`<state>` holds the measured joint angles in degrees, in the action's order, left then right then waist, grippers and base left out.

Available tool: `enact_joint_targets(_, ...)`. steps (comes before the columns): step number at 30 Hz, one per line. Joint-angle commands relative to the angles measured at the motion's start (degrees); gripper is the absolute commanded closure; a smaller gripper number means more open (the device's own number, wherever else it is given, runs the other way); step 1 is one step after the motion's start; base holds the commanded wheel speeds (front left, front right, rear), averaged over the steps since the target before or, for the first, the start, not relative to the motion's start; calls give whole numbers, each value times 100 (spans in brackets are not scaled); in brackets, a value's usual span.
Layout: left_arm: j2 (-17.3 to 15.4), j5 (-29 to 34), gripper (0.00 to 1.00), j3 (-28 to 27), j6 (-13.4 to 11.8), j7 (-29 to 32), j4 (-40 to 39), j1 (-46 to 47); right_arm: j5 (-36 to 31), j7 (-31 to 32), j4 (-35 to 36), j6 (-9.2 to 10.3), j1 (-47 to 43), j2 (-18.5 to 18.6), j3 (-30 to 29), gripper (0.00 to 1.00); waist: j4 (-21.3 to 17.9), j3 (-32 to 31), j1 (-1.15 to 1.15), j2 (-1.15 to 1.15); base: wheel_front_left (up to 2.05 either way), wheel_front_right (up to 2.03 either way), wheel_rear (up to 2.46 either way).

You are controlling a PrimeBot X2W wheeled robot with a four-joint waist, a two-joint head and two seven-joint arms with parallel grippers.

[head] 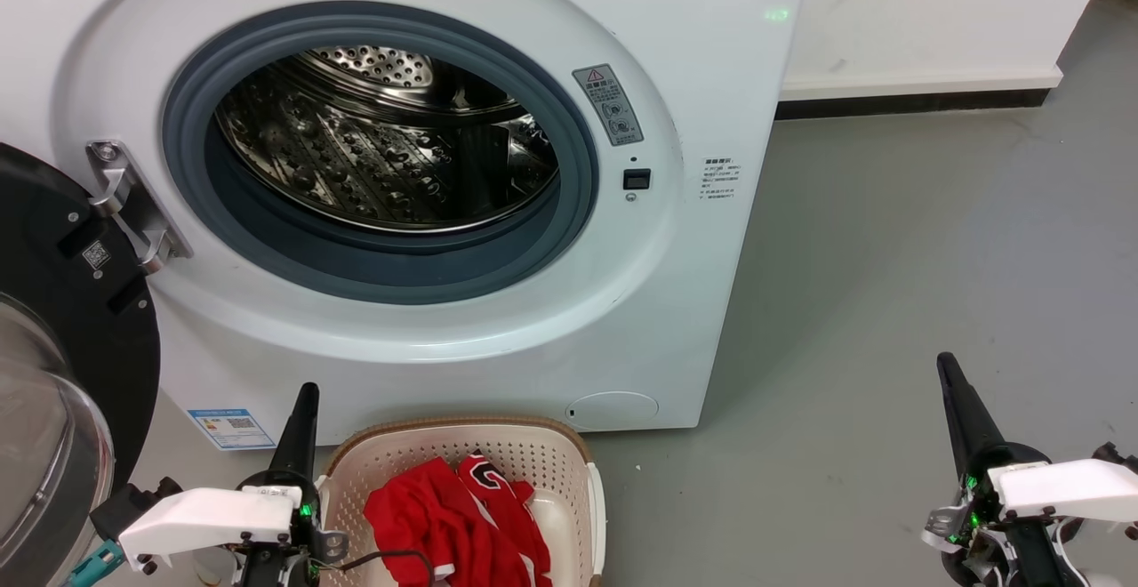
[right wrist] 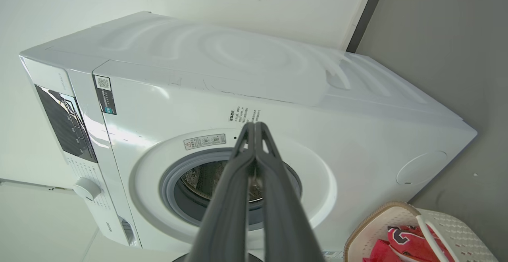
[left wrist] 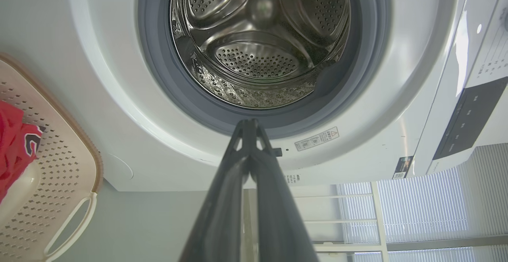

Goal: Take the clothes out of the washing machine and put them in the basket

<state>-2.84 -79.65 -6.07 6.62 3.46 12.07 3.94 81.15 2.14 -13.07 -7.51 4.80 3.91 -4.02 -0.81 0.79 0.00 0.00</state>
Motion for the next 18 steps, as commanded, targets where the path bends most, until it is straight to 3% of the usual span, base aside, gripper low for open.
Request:
enact_joint_targets(1,-6,-143,100,-24,38,48,5,120,150,43,3,2,131,26,-16,100,5,-4,0,0,0,0,0)
enact_joint_targets(18,-6,-901,100,-49,84,240,146,221,882,253,-71,3,130,8,-88,100,53,-40,0,0,0,0,0)
